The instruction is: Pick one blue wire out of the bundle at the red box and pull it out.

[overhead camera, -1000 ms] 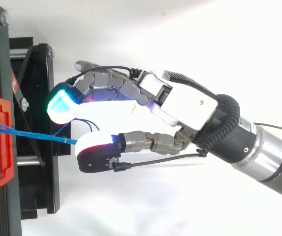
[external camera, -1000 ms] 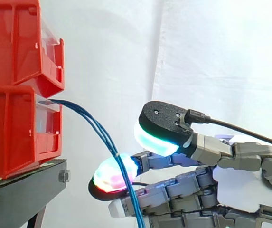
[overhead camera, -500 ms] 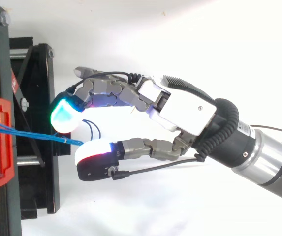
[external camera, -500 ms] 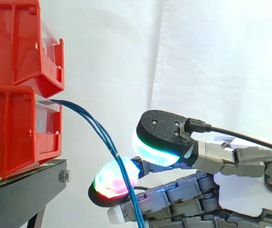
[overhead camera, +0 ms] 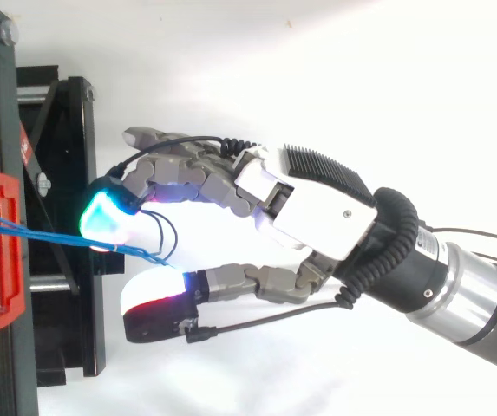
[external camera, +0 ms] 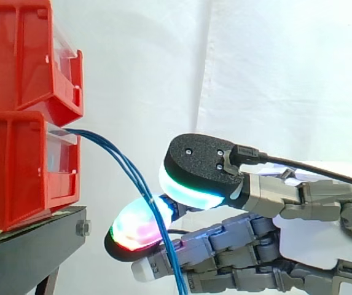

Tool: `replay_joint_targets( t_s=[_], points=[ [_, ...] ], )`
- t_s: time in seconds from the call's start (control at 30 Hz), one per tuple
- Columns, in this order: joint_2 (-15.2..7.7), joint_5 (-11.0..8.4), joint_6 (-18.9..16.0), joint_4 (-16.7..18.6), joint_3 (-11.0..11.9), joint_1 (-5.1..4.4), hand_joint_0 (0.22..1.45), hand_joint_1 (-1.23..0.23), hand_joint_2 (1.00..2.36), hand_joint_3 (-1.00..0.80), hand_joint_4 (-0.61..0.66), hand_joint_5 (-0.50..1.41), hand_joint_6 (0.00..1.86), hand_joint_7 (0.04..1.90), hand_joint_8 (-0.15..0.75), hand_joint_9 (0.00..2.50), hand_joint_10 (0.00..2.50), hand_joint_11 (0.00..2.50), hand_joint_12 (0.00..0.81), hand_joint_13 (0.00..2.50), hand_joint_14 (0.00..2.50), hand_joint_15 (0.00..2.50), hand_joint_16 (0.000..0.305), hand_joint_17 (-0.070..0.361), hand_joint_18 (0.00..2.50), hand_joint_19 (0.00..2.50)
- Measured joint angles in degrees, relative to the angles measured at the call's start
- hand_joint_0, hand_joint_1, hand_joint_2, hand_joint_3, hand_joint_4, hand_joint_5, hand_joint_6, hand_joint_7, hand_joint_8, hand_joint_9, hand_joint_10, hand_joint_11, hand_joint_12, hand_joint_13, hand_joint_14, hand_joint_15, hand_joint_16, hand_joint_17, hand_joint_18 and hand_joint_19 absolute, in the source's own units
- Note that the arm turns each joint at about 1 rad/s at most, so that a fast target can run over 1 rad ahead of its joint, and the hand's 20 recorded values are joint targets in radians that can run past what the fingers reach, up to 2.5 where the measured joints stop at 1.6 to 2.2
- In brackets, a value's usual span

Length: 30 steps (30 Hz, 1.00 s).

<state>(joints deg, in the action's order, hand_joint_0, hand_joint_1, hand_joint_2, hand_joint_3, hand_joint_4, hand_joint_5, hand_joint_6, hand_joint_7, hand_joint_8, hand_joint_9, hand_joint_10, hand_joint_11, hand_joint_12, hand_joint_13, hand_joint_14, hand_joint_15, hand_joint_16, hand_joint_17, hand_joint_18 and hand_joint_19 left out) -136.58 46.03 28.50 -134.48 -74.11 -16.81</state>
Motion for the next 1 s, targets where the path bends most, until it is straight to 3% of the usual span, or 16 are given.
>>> replay_joint_targets(
  t_s=[0.47,1.0],
  points=[
    [-0.8,-0.03,-2.1,0.6,0.8,-0.24,0.59,-0.68,1.01,-0.38,0.27,-0.08,0.50,1.21,0.277,0.64,0.01,0.24,0.350,0.25,0.00,0.12,0.058,0.130,0.07,0.26],
    [-0.8,0.11,-2.3,0.4,1.9,0.33,0.60,-0.64,1.01,-0.36,0.31,-0.08,0.50,1.16,0.275,0.69,0.01,0.25,0.348,0.29,0.01,0.14,0.057,0.127,0.13,0.29]
  ],
)
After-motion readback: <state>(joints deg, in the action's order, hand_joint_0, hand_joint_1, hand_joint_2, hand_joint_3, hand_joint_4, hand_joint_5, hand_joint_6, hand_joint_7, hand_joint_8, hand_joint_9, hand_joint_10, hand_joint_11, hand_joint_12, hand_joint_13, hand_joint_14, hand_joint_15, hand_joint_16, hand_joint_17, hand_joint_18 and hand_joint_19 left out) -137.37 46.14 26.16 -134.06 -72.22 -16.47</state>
